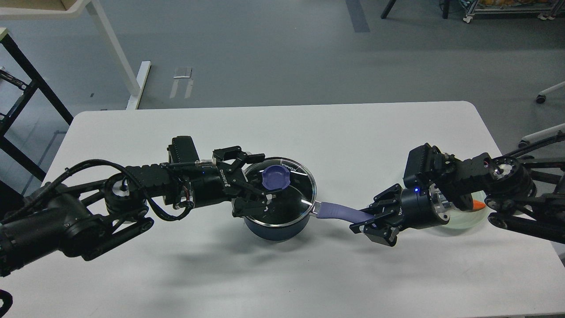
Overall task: Open pot lid
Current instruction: 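Reach the left gripper over the pot and grasp the blue lid knob, then lift the glass lid off the pot with the left gripper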
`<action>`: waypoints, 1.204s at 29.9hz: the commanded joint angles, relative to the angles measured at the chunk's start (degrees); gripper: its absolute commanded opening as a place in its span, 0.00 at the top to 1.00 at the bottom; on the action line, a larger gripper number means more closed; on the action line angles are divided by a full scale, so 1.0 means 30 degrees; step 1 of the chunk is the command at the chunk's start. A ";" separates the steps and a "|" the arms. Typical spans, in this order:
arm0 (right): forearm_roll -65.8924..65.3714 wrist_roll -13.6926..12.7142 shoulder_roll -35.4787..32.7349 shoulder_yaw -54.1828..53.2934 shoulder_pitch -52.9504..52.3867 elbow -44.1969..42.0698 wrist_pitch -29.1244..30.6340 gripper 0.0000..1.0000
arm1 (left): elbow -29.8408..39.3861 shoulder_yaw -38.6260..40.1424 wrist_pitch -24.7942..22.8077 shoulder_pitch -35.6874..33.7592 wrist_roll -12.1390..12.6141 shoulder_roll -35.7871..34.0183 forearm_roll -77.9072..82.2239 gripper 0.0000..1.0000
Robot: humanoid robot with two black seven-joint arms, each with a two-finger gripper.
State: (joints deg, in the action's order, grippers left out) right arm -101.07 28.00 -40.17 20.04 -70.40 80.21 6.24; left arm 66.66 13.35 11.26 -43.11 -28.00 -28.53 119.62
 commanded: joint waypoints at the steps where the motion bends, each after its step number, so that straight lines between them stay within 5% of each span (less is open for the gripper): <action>1: -0.0001 0.0001 0.0000 0.0000 0.0000 0.0011 0.0001 0.63 | -0.0276 0.0031 -0.0003 0.0160 -0.0001 0.0251 -0.0001 0.01; 8: -0.0001 0.0001 0.0000 -0.0029 0.0000 0.0011 0.0001 0.63 | -0.0833 0.0031 0.0230 0.0160 -0.0001 0.0632 -0.0001 0.05; 12: 0.0057 0.0001 0.0000 -0.0029 0.0000 -0.0018 0.0001 0.63 | -0.0921 0.0031 0.0554 0.0189 -0.0001 0.0661 -0.0001 0.21; 16: 0.0087 0.0001 0.0000 -0.0029 0.0000 -0.0018 0.0001 0.63 | -0.1010 0.0002 0.0583 0.0160 -0.0001 0.0691 -0.0001 0.51; 19: 0.0058 0.0001 0.0000 -0.0029 0.0000 -0.0018 0.0001 0.63 | -0.1010 0.0002 0.0583 0.0160 -0.0001 0.0632 -0.0001 0.58; 36: 0.0087 0.0001 -0.0059 -0.0029 0.0029 -0.0018 0.0001 0.63 | -0.0249 0.0090 0.0671 -0.0806 -0.0001 -0.0011 -0.0294 0.58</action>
State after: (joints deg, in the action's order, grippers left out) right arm -100.87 28.00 -40.24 19.95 -70.40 80.15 6.21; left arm 65.13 13.61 13.34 -44.73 -27.99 -27.51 118.92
